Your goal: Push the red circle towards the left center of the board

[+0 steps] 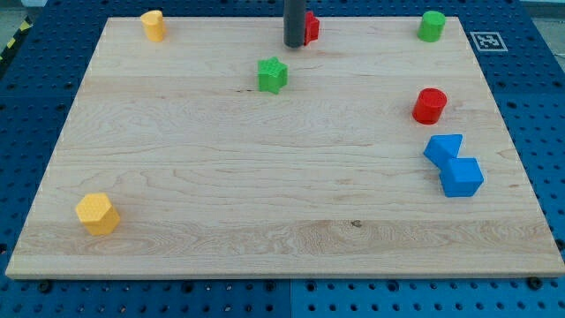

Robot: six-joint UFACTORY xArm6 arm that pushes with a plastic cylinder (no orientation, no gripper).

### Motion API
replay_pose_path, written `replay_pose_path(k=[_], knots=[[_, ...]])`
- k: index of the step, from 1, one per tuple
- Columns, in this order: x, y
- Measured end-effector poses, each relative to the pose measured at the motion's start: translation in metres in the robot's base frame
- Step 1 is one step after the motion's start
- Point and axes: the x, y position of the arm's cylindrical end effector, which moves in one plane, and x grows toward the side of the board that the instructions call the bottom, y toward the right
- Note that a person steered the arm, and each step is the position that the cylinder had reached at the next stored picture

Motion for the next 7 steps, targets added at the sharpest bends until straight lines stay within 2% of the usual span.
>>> replay_pose_path(k=[1, 2, 4, 7], knots=[[0.037, 0.0], [0.052, 0.018], [0.055, 0.099], [0.057, 0.128]])
